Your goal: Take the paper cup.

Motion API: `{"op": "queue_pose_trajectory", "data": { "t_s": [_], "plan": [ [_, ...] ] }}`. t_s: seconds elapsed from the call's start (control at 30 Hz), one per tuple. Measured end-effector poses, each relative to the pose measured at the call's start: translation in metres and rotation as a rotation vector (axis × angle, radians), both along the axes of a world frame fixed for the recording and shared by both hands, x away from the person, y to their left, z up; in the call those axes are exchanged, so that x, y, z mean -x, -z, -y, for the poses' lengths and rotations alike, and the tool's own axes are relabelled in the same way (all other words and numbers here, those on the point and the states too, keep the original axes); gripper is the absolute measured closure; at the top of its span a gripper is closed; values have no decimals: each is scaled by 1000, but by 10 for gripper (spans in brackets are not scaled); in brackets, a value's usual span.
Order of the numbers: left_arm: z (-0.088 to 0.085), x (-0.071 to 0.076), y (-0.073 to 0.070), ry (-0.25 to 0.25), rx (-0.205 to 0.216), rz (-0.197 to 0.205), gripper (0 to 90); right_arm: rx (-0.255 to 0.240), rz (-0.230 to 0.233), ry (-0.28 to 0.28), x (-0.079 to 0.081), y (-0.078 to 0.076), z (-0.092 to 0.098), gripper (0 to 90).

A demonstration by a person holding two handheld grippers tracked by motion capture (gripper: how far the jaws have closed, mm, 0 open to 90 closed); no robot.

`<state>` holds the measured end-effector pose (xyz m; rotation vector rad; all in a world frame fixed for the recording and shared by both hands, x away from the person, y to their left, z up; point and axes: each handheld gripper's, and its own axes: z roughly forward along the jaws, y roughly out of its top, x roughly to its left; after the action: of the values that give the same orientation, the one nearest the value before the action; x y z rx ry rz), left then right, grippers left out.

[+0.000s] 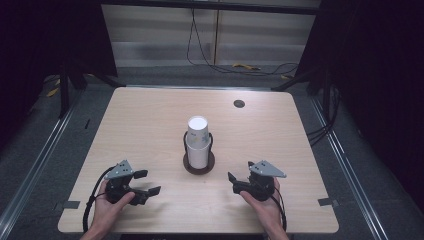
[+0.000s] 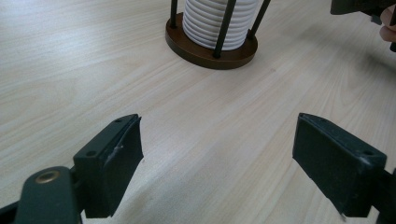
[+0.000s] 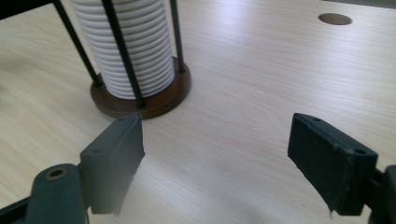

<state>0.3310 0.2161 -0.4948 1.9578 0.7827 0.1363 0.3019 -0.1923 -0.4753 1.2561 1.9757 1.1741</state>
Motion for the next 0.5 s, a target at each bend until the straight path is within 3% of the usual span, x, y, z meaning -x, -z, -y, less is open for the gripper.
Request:
{"op": "queue_pose_trajectory", "data": {
  "t_s": [0.17,0.23,0.5],
  "plan": [
    [1,0,0,2,0,-8,160,3,-2,-31,1,-1,-3,201],
    [2,1,0,3,4,-8,161,30,-8,-36,1,-2,-4,197],
    [5,-1,1,11,5,1,162,-17,-6,-50,2,-9,-3,195]
  ]
}}
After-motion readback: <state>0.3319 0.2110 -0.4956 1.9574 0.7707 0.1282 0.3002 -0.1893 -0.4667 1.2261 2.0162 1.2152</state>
